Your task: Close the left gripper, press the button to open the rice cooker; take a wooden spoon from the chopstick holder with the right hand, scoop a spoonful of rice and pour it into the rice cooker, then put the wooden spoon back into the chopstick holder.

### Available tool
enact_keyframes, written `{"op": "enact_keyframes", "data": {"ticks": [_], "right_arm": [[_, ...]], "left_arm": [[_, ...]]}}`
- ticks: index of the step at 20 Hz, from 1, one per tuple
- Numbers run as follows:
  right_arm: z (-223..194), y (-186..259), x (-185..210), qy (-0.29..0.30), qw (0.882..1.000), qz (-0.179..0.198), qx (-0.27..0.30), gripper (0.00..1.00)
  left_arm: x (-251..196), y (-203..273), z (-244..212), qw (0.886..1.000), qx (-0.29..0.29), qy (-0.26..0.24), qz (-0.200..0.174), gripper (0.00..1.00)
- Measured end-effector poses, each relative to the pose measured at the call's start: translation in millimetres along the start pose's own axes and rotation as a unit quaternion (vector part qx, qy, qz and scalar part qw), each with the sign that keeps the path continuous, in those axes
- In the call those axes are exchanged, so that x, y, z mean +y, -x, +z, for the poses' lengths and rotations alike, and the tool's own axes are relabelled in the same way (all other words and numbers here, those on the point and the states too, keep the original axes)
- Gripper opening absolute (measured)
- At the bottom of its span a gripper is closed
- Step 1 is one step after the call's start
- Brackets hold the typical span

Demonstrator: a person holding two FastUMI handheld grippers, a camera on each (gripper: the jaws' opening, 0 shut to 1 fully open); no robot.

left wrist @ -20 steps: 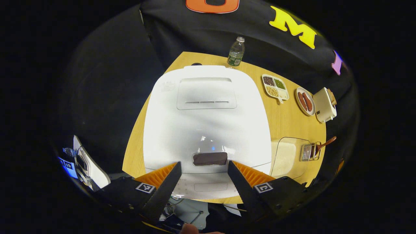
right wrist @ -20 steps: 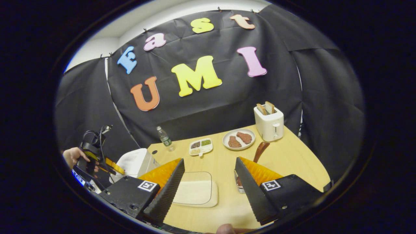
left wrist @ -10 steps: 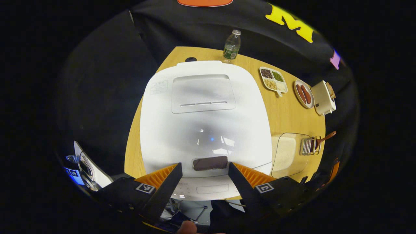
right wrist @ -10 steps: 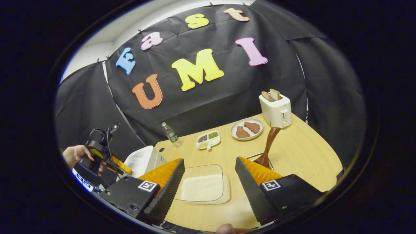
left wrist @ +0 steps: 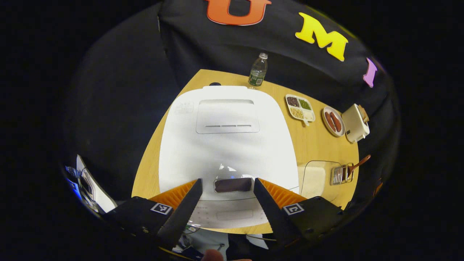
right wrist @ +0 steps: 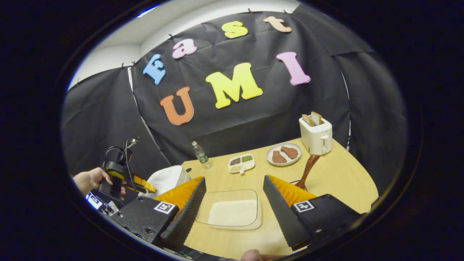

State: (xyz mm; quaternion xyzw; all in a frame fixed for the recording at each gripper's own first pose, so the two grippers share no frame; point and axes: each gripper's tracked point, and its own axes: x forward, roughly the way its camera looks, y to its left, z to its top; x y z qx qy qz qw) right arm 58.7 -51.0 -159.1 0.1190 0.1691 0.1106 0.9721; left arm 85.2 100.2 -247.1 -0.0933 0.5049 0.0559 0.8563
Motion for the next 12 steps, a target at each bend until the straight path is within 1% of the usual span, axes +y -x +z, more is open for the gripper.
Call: {"op": "enact_keyframes", "data": {"ticks": [1,3,6,8,10,12], "right_arm": [[3.2,6.0,-0.2,0.009,1.000,-0.005,-0.004,1.00],[12.5,17.7,1.5,0.032,0.999,-0.017,-0.013,1.00],[33.3,36.4,11.3,0.085,0.995,-0.047,-0.039,0.99],[48.2,50.9,24.3,0.104,0.991,-0.064,-0.059,1.00],[58.5,63.2,32.5,0.111,0.988,-0.084,-0.068,1.00],[74.1,76.1,39.9,0.113,0.985,-0.099,-0.083,0.99]], "left_arm": [[0.6,6.4,5.6,1.000,-0.026,0.014,-0.006,0.95],[-4.2,25.4,14.0,0.996,-0.082,0.025,-0.024,0.94],[-31.2,71.1,18.2,0.983,-0.169,0.020,-0.066,0.94],[-56.1,104.1,28.2,0.968,-0.236,-0.003,-0.088,0.94],[-69.1,150.8,30.7,0.948,-0.299,-0.025,-0.105,0.93],[-75.9,191.3,32.6,0.929,-0.352,-0.032,-0.111,0.93]]}}
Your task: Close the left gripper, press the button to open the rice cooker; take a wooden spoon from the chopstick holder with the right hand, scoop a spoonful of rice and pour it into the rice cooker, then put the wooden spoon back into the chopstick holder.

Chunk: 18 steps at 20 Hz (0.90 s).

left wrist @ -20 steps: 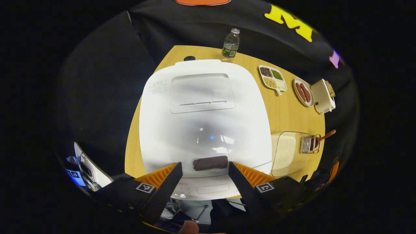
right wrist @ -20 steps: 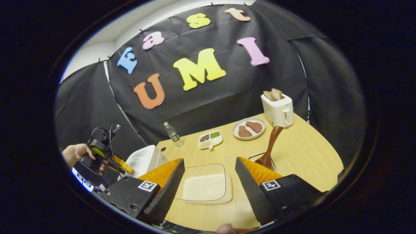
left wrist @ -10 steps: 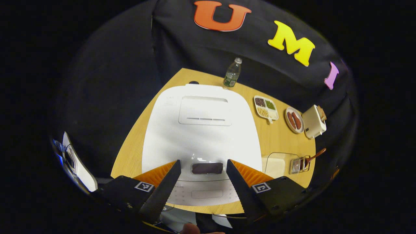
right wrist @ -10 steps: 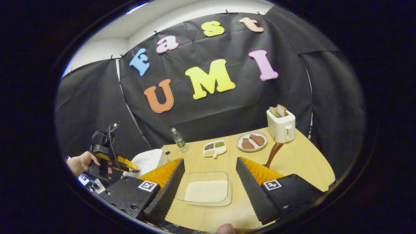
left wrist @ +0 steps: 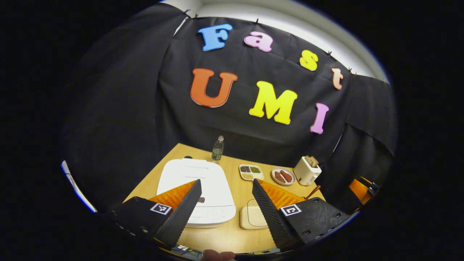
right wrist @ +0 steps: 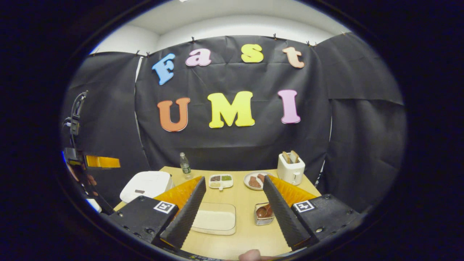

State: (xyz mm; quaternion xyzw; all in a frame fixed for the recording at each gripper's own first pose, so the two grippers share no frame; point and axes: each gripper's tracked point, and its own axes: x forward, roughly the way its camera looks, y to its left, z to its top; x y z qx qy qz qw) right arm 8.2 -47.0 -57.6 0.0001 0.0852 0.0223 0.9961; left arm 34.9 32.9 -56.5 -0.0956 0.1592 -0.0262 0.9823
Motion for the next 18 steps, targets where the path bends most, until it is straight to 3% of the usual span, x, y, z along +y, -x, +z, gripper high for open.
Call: {"op": "enact_keyframes", "data": {"ticks": [4,7,17,18], "right_arm": [[38.3,24.9,-2.6,0.011,0.999,-0.013,-0.052,1.00],[56.0,44.8,-3.4,0.012,0.997,-0.005,-0.079,1.00],[40.7,147.6,-81.6,-0.004,0.995,0.005,-0.100,1.00],[36.6,157.6,-87.7,-0.006,0.995,0.006,-0.100,0.99]], "left_arm": [[-27.9,44.8,45.3,0.993,-0.112,-0.032,-0.012,0.93],[-60.3,79.3,48.4,0.986,-0.154,-0.053,-0.028,0.93],[-174.1,183.0,-2.8,0.978,-0.189,-0.075,-0.038,0.93],[-181.7,192.1,-10.7,0.979,-0.188,-0.076,-0.036,0.81]]}}
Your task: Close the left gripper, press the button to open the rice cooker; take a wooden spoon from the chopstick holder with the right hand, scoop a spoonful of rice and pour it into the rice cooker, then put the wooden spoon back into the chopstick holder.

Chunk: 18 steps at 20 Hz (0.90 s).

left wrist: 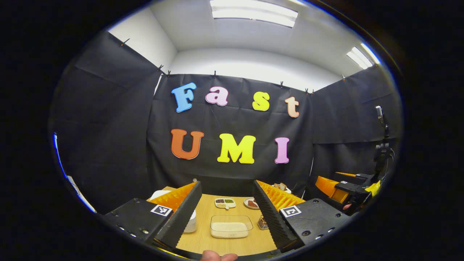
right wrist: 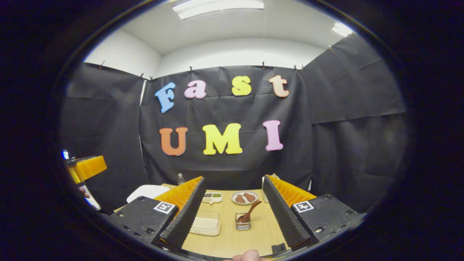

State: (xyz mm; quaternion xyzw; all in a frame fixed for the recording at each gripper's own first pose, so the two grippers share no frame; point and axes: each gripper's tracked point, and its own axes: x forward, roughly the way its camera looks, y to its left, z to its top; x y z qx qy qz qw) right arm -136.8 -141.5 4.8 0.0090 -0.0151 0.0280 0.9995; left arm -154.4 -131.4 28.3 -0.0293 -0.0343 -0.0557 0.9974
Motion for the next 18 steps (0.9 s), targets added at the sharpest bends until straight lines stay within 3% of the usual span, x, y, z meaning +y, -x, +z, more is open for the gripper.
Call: {"op": "enact_keyframes", "data": {"ticks": [1,2,3,10,18], "right_arm": [[-2.8,9.7,-4.9,-0.002,1.000,0.003,0.003,1.00],[-7.8,19.7,-6.8,-0.004,1.000,0.008,0.008,0.99],[-9.4,28.8,-8.7,-0.008,1.000,0.012,0.012,0.99],[7.7,63.8,-21.0,-0.017,1.000,0.014,0.000,1.00],[13.0,70.9,-8.9,-0.011,1.000,0.011,-0.011,0.99]], "left_arm": [[-7.1,11.7,-2.4,1.000,0.007,-0.001,0.005,0.81],[-13.9,22.4,-7.4,1.000,0.016,0.001,0.005,0.93],[-22.5,31.7,-8.6,1.000,0.021,0.001,0.007,0.96],[-41.2,56.2,-1.1,1.000,0.026,0.007,0.010,0.95],[-25.6,53.8,10.6,1.000,0.015,0.005,0.013,0.95]]}}
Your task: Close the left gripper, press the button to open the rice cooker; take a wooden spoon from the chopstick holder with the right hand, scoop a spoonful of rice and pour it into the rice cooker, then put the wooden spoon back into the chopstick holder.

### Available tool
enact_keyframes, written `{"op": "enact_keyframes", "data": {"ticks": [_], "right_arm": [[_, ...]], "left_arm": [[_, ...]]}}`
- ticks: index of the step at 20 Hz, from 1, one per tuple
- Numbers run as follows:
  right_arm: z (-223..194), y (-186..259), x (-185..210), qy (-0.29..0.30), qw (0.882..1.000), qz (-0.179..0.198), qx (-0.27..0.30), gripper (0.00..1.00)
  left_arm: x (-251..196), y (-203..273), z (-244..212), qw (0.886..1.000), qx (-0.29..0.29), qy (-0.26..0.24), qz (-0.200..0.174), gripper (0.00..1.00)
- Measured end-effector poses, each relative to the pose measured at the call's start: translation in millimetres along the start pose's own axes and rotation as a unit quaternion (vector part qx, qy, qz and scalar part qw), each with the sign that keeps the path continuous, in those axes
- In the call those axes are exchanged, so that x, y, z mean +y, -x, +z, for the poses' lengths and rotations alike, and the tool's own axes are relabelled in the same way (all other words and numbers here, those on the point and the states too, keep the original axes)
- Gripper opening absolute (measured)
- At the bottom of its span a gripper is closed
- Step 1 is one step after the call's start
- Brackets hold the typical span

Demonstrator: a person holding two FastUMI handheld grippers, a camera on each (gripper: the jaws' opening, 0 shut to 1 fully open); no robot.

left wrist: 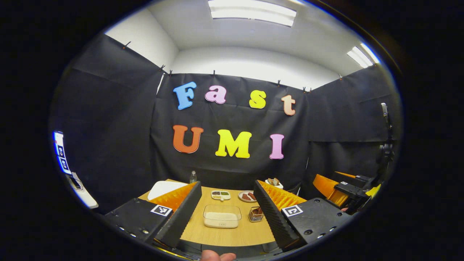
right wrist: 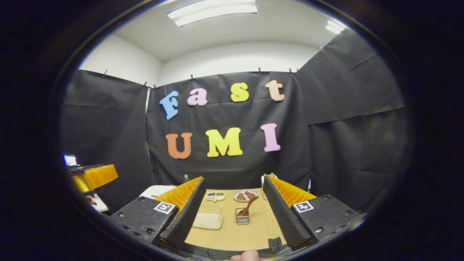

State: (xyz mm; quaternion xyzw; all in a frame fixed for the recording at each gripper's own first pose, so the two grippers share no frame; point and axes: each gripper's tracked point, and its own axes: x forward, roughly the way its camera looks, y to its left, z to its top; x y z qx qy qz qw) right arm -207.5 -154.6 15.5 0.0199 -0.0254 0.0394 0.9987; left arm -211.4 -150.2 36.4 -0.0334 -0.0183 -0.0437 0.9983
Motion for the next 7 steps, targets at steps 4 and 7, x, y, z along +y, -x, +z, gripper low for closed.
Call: {"op": "enact_keyframes", "data": {"ticks": [4,7], "right_arm": [[-1.1,-3.0,7.7,0.004,1.000,-0.001,-0.001,1.00],[-0.5,-4.5,14.6,0.002,1.000,-0.003,0.000,1.00]], "left_arm": [[9.1,-2.4,0.5,1.000,-0.003,-0.011,0.001,0.95],[14.5,-5.9,1.3,1.000,-0.002,-0.015,-0.001,0.95]]}}
